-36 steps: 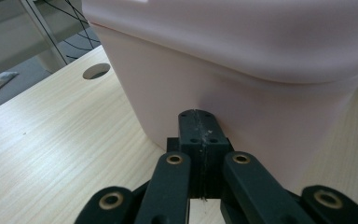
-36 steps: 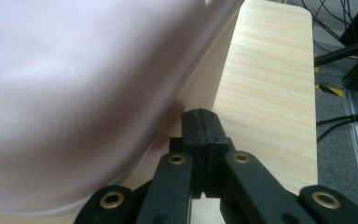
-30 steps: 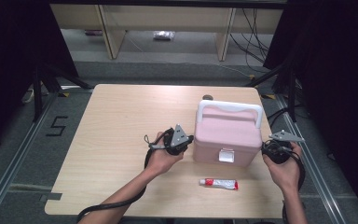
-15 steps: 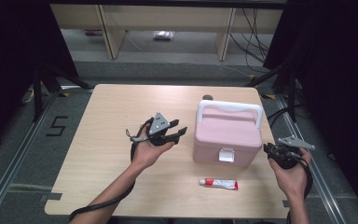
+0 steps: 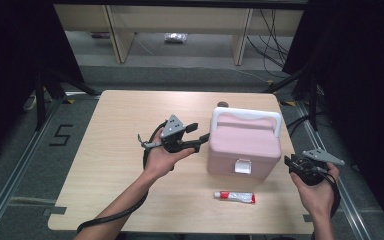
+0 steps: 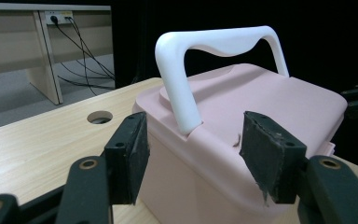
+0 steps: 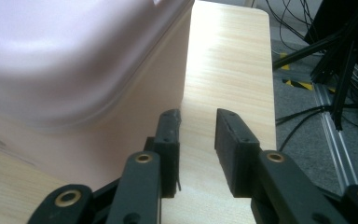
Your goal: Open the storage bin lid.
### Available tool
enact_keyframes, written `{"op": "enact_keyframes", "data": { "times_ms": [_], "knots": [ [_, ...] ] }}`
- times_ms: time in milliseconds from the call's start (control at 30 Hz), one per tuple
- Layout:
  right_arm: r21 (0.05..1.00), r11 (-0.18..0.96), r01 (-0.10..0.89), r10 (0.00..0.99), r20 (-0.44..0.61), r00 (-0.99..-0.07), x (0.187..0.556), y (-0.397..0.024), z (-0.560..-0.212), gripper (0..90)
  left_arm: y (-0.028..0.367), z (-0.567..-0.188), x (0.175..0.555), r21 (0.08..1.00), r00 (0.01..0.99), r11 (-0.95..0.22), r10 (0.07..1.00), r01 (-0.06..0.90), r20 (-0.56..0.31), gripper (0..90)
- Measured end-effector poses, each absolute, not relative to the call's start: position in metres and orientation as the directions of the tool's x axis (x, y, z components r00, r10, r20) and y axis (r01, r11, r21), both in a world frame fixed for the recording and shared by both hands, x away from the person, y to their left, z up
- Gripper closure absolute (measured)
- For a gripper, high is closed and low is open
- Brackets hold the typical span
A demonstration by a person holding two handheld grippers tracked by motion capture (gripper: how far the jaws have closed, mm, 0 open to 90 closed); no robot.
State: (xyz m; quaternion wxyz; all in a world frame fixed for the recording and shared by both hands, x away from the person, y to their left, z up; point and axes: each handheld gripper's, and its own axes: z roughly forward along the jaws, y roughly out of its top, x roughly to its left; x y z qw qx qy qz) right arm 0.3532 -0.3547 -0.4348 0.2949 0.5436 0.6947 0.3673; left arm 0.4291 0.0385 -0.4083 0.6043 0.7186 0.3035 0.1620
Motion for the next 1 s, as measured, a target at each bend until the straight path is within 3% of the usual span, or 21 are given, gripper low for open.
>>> {"op": "enact_keyframes", "data": {
  "times_ms": [200, 600, 700, 833, 1000],
  "knots": [
    [0.841, 0.071, 0.536, 0.981, 0.038, -0.189, 0.348, -0.35, -0.431, 69.3, 0.024, -0.401, 0.441, 0.963, 0.755, -0.088, 0.64, 0.254, -0.141, 43.2],
    [0.855, 0.125, 0.503, 0.976, -0.016, -0.216, 0.344, -0.35, -0.425, 68.8, -0.001, -0.395, 0.47, 0.946, 0.727, -0.114, 0.669, 0.304, -0.153, 47.6],
    [0.856, 0.133, 0.5, 0.976, -0.025, -0.217, 0.343, -0.349, -0.424, 68.6, -0.005, -0.397, 0.474, 0.94, 0.725, -0.125, 0.671, 0.316, -0.155, 53.0],
    [0.856, 0.112, 0.504, 0.974, 0.005, -0.224, 0.339, -0.347, -0.422, 68.7, -0.008, -0.401, 0.477, 0.934, 0.725, -0.11, 0.664, 0.34, -0.186, 67.6],
    [0.859, 0.134, 0.493, 0.973, -0.021, -0.228, 0.335, -0.347, -0.421, 69.4, -0.005, -0.398, 0.476, 0.923, 0.711, -0.063, 0.659, 0.379, -0.247, 72.6]
  ]
}}
